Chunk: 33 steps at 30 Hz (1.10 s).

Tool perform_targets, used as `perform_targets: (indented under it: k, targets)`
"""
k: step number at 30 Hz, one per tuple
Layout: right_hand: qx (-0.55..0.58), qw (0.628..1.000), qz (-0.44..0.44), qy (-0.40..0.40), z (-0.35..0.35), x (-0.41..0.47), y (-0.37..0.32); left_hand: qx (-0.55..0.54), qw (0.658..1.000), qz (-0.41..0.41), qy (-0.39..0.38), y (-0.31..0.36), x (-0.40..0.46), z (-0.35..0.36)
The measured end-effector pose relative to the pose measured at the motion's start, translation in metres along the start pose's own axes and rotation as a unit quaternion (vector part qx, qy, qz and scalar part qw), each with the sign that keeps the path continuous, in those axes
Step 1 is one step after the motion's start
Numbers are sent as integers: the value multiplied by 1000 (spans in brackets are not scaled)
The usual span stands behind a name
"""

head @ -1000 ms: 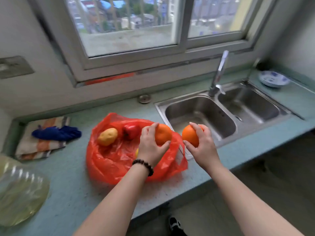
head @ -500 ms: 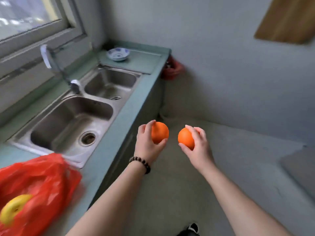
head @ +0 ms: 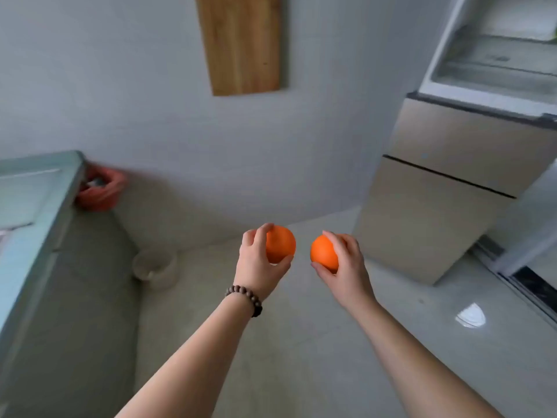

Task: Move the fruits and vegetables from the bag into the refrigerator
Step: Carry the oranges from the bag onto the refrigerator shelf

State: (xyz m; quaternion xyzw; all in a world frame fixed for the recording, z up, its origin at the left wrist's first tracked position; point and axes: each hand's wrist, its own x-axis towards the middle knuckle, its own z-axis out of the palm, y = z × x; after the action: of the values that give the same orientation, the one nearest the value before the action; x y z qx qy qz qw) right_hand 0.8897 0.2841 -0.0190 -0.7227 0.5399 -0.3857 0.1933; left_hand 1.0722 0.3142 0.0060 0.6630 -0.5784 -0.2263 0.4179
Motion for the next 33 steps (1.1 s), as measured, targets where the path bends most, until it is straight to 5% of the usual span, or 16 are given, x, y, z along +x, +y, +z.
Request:
perform_targets:
  k: [9,19,33]
  targets:
    - [-53,988,85,120,-135,49,120,-37,986,112,-116,116,83,160]
    - [-75,969,130,194,-196,117,200,-65,964,179,-184,177,173,267]
    - [-125,950,117,260,-250,382,264,-108,937,279,-181,254,450,351]
